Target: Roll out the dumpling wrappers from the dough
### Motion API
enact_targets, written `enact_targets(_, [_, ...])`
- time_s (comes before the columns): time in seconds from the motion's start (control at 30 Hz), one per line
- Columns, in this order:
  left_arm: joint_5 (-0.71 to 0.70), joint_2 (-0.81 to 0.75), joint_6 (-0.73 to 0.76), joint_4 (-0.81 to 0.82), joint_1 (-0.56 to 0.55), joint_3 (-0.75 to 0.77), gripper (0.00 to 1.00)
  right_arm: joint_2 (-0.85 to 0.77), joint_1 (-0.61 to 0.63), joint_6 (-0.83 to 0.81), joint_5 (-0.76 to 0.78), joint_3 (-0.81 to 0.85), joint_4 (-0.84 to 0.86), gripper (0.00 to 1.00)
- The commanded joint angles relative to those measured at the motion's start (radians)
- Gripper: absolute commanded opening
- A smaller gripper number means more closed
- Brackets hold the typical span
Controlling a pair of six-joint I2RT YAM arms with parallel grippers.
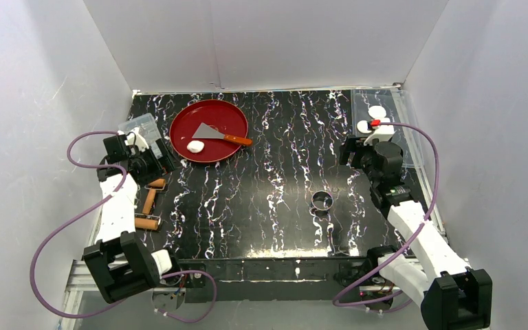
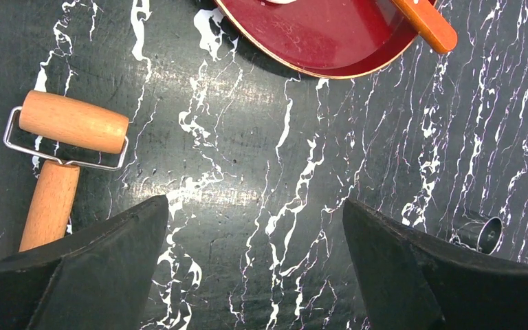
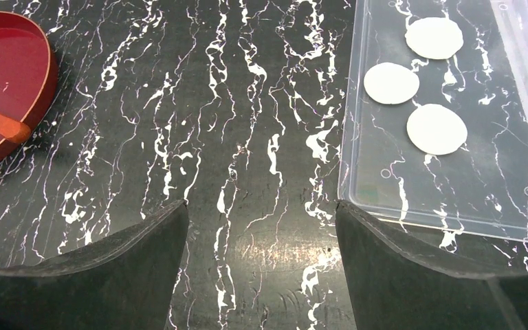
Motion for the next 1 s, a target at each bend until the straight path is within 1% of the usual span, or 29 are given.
enact_targets(0.0, [0.048,-0.024,0.012,-0.017,0.005,0.039,0.98,-0.018,0.001,-0.019,0.002,0.037,0.047,0.85])
enact_targets(0.1, [0.238,-0.002,0.125,-0.027,0.005,0.062,0.98,-0.006,0.001,-0.020,-0.022,0.062,0.030,0.85])
enact_targets(0.2, [0.453,0.083,0.303,-0.104,0.000,0.142,0.98,0.004,0.001,-0.022,-0.032,0.083,0.004,0.85])
enact_targets(0.23, [0.461,0.116,0.337,-0.136,-0.014,0.186,0.98,0.006,0.001,-0.023,-0.034,0.088,-0.004,0.84])
enact_targets(0.3, [0.390,0.181,0.457,-0.220,-0.072,0.294,0.98,0.006,0.001,-0.027,-0.039,0.100,-0.023,0.83])
enact_targets(0.33, [0.332,0.219,0.528,-0.259,-0.127,0.334,0.98,0.005,0.001,-0.031,-0.041,0.104,-0.034,0.83])
enact_targets(0.4, [0.232,0.275,0.615,-0.284,-0.190,0.398,0.98,-0.003,0.001,-0.030,-0.044,0.107,-0.041,0.83])
enact_targets(0.47, [0.158,0.341,0.692,-0.303,-0.231,0.459,0.98,-0.013,0.001,-0.026,-0.049,0.105,-0.044,0.83])
enact_targets(0.5, [0.080,0.423,0.754,-0.337,-0.272,0.539,0.98,-0.019,0.001,-0.023,-0.053,0.104,-0.044,0.83])
enact_targets(0.53, [0.040,0.493,0.808,-0.376,-0.299,0.607,0.96,-0.021,0.001,-0.021,-0.068,0.105,-0.044,0.82])
enact_targets(0.6, [-0.019,0.589,0.872,-0.399,-0.342,0.681,0.92,-0.013,0.001,-0.018,-0.097,0.121,-0.046,0.82])
enact_targets(0.63, [-0.033,0.627,0.909,-0.416,-0.376,0.702,0.89,-0.007,0.003,-0.017,-0.110,0.132,-0.055,0.82])
enact_targets(0.7, [-0.036,0.670,0.981,-0.434,-0.422,0.713,0.88,0.006,0.003,-0.010,-0.129,0.163,-0.080,0.82])
enact_targets(0.77, [-0.056,0.733,1.005,-0.420,-0.480,0.704,0.88,0.019,0.003,0.009,-0.134,0.183,-0.102,0.82])
enact_targets(0.87, [-0.085,0.796,0.946,-0.378,-0.493,0.720,0.88,0.017,0.003,0.033,-0.137,0.188,-0.107,0.82])
enact_targets(0.9, [-0.084,0.811,0.933,-0.370,-0.496,0.724,0.88,0.012,0.003,0.035,-0.175,0.188,-0.132,0.82])
enact_targets(0.97, [-0.069,0.833,0.923,-0.352,-0.504,0.723,0.88,-0.002,0.003,0.038,-0.190,0.184,-0.142,0.82])
